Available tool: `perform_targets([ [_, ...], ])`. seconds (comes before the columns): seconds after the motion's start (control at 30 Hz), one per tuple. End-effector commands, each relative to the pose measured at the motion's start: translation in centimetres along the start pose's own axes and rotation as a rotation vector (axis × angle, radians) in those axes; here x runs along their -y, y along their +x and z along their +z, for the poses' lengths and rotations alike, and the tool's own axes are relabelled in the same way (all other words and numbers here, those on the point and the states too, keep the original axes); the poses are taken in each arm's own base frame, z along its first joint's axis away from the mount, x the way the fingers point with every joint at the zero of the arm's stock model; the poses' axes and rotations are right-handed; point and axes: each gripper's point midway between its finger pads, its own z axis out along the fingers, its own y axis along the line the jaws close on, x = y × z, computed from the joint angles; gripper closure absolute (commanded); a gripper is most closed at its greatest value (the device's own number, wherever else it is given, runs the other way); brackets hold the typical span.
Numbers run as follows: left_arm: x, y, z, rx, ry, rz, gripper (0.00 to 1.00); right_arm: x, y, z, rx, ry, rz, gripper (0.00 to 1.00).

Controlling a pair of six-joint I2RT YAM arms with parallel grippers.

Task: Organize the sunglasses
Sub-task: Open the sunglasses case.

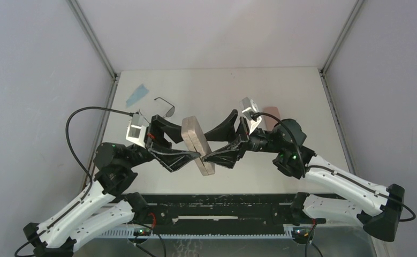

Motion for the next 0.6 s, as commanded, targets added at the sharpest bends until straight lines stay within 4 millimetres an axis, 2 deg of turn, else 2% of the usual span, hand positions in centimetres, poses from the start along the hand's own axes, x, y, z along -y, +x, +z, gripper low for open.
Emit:
perform_targets([
  [0.0,1.2,-2.5,0.0,0.051,0.007,0.069,0.62,1.9,-3.0,-0.2,0.089,0.161,-0.047,1.00],
  [0.2,-1.4,-2.1,-0.5,0.033,-0.138,0.078,0.65,5.2,-3.0,-2.1,0.075,0.379,-0.078,1.00],
  [0.33,-4.1,-1.7,-1.1,0.015,-0.286,0.083,0.62,6.6,-3.2,-3.3,0.063,0.495,-0.111,1.00],
  [0.47,-6.4,-1.3,-1.8,-0.004,-0.413,0.083,0.46,8.2,-3.5,-4.6,0.056,0.622,-0.139,1.00],
  [0.57,-7.3,-1.2,-2.2,-0.016,-0.468,0.082,0.35,8.3,-3.6,-4.9,0.053,0.645,-0.147,1.00],
])
